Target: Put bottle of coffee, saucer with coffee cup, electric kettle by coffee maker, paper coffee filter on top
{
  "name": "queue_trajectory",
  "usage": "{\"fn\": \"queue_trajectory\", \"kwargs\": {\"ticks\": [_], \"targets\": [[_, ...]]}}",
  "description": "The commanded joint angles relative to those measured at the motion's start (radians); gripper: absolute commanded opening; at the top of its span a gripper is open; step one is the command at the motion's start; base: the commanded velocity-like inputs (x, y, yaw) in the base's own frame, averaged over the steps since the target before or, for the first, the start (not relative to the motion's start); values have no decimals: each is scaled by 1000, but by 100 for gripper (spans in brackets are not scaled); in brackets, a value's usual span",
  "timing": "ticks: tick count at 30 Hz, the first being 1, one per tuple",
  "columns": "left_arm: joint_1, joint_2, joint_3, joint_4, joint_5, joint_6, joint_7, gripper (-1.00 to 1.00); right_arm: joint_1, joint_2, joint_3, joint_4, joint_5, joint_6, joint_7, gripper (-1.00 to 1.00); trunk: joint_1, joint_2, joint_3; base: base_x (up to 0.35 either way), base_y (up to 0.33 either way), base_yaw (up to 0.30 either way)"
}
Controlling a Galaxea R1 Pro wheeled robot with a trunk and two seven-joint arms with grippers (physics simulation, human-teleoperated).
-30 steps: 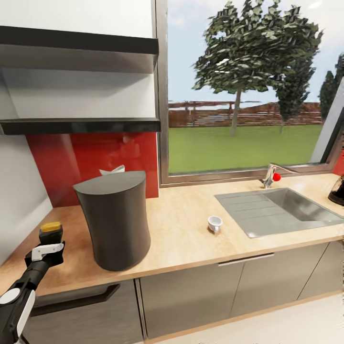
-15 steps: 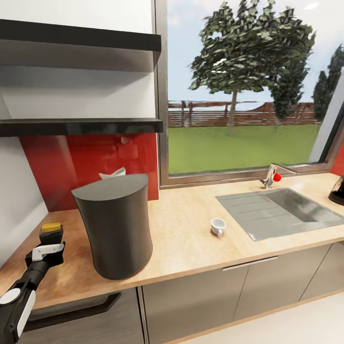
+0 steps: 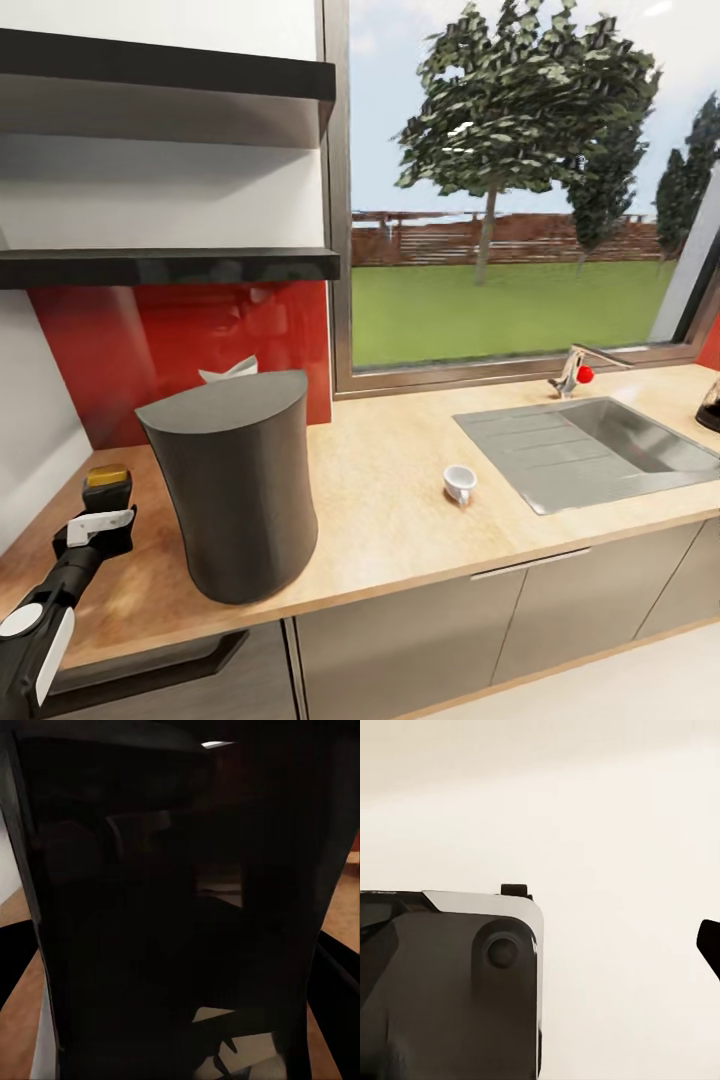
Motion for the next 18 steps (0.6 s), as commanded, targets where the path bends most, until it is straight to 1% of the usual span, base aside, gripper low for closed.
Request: {"fn": "queue_trajectory", "kwargs": {"ticks": [1, 8, 14, 18], "targets": [[-1, 0, 4, 1, -3, -3, -7, -100, 0, 0, 2, 1, 2, -3, -3, 100, 0, -1, 0, 13, 0, -58], [0, -1, 4, 2, -2, -3, -7, -100, 0, 0, 2, 1, 2, -3, -4, 100, 0, -1, 0, 8, 0, -13], [-1, -1, 4, 2, -1, -3, -7, -100, 0, 0, 2, 1, 2, -3, -3, 100, 0, -1, 0, 195, 0, 0], [-1, -2, 4, 2, -1, -3, -6, -100, 0, 0, 2, 1, 2, -3, -3, 100, 0, -1, 0, 43, 0, 0]]}}
